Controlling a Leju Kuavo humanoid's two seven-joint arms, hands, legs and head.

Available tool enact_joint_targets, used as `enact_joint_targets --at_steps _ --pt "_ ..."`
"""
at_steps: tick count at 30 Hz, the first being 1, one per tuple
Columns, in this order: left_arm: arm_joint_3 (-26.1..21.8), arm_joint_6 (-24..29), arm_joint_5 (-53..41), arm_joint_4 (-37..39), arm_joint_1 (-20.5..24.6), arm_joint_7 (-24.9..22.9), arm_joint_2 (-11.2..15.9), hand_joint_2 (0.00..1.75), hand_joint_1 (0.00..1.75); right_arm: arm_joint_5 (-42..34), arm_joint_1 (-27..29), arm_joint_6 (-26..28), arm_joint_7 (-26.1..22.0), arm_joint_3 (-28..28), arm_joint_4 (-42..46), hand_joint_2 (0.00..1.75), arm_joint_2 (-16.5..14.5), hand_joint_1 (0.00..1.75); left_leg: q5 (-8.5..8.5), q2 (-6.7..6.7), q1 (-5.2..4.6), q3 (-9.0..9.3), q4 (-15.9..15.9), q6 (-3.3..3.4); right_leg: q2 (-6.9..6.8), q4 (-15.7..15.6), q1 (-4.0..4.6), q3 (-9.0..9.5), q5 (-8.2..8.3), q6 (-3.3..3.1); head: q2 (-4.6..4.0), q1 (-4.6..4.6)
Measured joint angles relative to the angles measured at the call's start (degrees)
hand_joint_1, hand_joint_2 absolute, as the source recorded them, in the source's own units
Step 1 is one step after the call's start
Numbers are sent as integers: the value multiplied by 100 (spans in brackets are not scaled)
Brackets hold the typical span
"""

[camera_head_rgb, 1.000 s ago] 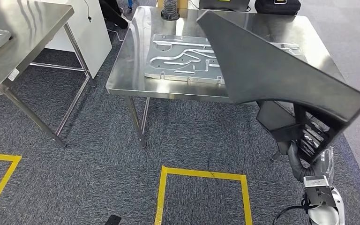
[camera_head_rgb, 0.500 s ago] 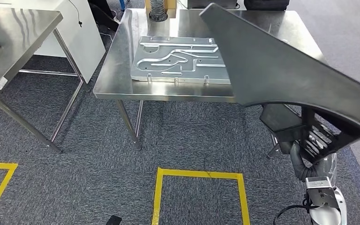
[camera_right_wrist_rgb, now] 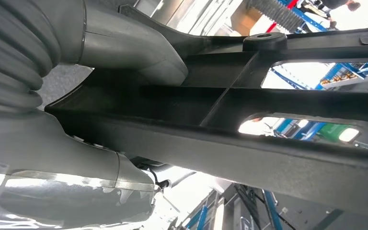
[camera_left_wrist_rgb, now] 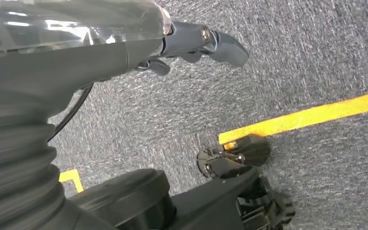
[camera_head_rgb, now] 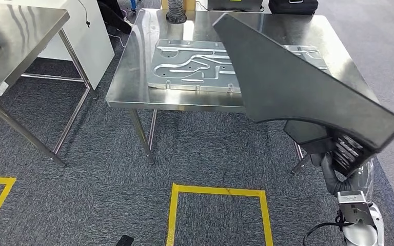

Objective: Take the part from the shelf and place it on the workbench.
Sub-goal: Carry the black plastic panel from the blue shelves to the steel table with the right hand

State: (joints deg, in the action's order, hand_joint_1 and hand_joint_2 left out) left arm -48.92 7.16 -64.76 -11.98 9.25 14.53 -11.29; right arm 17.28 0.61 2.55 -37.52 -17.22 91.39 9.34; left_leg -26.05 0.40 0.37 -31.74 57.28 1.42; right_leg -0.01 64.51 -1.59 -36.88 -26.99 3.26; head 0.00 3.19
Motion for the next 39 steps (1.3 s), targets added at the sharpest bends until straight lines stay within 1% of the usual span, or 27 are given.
enact_joint_targets --at_steps 1,2,4,5,7,8,10,11,12,13,15,17,18,20,22,23,25,26,27,28,29,30,32,33,36,38,39 --pt "2 0 8 0 2 0 -2 175 0 50 -22 -1 24 -4 -5 175 15 157 -16 -1 -6 5 12 -26 -9 -344 9 161 125 -27 0 0" --pt "2 1 16 0 4 1 -2 175 0 110 -42 0 58 -7 -16 175 33 157 -28 0 -14 5 21 -56 -13 -563 22 259 182 -63 0 0" --pt "2 1 35 0 6 2 -2 175 0 235 -66 4 146 -19 -54 175 83 157 -39 2 -23 3 20 -114 -1 -649 59 280 175 -151 0 0" --pt "2 1 42 0 5 2 -2 175 0 285 -73 6 180 -31 -79 175 114 157 -48 4 -22 3 19 -146 2 -656 51 281 177 -190 0 0" --pt "2 -5 55 0 4 1 -2 175 0 360 -119 8 230 -72 -144 175 197 157 -183 2 -13 -66 195 -196 2 -685 37 298 186 -273 0 0" --pt "2 -9 64 0 4 -4 -1 175 0 392 -160 8 250 -96 -194 175 245 157 -338 -1 -10 -183 457 -211 1 -699 30 307 190 -309 0 0" --pt "2 -16 88 0 -2 -20 -1 175 0 484 -248 8 306 -139 -337 175 363 157 -710 -4 -4 -552 1244 -220 0 -700 51 309 182 -354 0 0" --pt "2 -17 102 0 -8 -27 -1 175 0 554 -285 11 335 -157 -438 175 431 157 -814 -4 -4 -721 1577 -221 3 -700 64 311 179 -362 0 0" --pt "2 -17 114 0 -14 -32 0 175 0 638 -328 16 359 -173 -553 175 506 157 -809 -4 -4 -805 1724 -215 8 -698 74 314 176 -366 0 0" --pt "1 -16 124 0 -18 -34 2 175 0 729 -379 24 377 -186 -682 175 589 157 -688 -4 -5 -780 1637 -200 17 -696 83 320 173 -365 0 0" --pt "0 -15 134 0 -17 -31 7 175 0 901 -508 52 395 -197 -929 175 765 157 -263 -10 -14 -462 919 -138 35 -688 92 340 161 -349 0 0" --pt "0 -11 145 0 -10 -21 13 175 0 1048 -652 96 404 -197 -1154 175 939 157 -25 -18 -33 -164 258 -78 47 -667 111 335 149 -305 0 0" --pt "0 -10 151 0 -9 -16 16 175 0 1115 -725 113 411 -196 -1268 175 1031 157 -5 -22 -46 -110 121 -59 48 -661 116 322 150 -274 0 0" --pt "0 -8 159 0 -11 -11 17 175 0 1230 -859 125 432 -192 -1486 175 1227 157 3 -29 -56 -102 69 -18 45 -666 105 304 161 -200 0 0" --pt "0 -8 164 0 -10 -5 16 175 0 1308 -960 126 455 -189 -1646 175 1434 157 49 -34 -46 -80 2 44 35 -559 81 261 77 -132 0 -1" --pt "0 -9 165 0 -5 -1 15 175 0 1329 -1016 126 462 -187 -1715 175 1531 157 69 -32 -34 -67 -28 67 32 -357 73 169 -46 -101 0 -1" --pt "0 -10 165 0 0 10 13 175 0 1363 -1104 126 478 -181 -1844 175 1685 157 77 -29 -30 -63 -40 88 28 361 55 -178 -387 -42 0 -1" --pt "0 -10 164 0 -1 12 13 175 0 1373 -1126 126 486 -178 -1900 175 1736 157 75 -29 -31 -62 -37 89 28 713 44 -358 -505 -18 0 -1" --pt "0 -11 164 0 -3 14 13 175 0 1381 -1132 126 492 -174 -1946 175 1776 157 69 -30 -30 -61 -32 88 26 911 29 -469 -526 1 0 -2" --pt "0 -13 164 0 -5 15 11 175 0 1385 -1136 126 496 -172 -1983 175 1812 157 61 -32 -29 -57 -24 83 23 891 13 -476 -437 15 0 -2" --pt "1 -14 163 0 -6 17 8 175 0 1387 -1147 126 497 -170 -2012 175 1853 157 47 -35 -26 -50 -11 71 15 627 -4 -363 -249 23 0 -1" --pt "1 -16 163 0 -4 20 4 175 0 1388 -1164 125 497 -170 -2033 175 1897 157 28 -37 -24 -41 6 54 2 217 -19 -175 -31 28 0 -2" --pt "3 -19 162 0 4 25 -4 175 0 1390 -1214 118 504 -167 -2071 175 1984 157 -14 -41 -43 -44 49 3 -13 -461 -6 143 218 -9 0 -1" --pt "4 -19 162 0 7 29 -6 175 0 1389 -1231 112 509 -165 -2093 175 2026 157 -27 -42 -53 -51 62 -23 -11 -600 9 203 235 -45 0 -1" --pt "19 -25 145 0 13 40 -7 175 0 1364 -1242 95 530 -161 -2169 175 2180 157 -65 -41 -58 -58 85 -104 2 -617 16 196 210 -166 0 -2" --pt "35 -31 128 0 19 44 -7 175 0 1331 -1249 93 534 -164 -2208 175 2297 157 -265 -40 -52 -175 370 -156 -4 -633 -2 205 213 -245 0 -1" --pt "40 -34 123 0 20 45 -7 175 0 1314 -1251 93 534 -168 -2221 175 2341 157 -443 -41 -46 -317 687 -172 -6 -637 0 209 212 -276 0 -1"
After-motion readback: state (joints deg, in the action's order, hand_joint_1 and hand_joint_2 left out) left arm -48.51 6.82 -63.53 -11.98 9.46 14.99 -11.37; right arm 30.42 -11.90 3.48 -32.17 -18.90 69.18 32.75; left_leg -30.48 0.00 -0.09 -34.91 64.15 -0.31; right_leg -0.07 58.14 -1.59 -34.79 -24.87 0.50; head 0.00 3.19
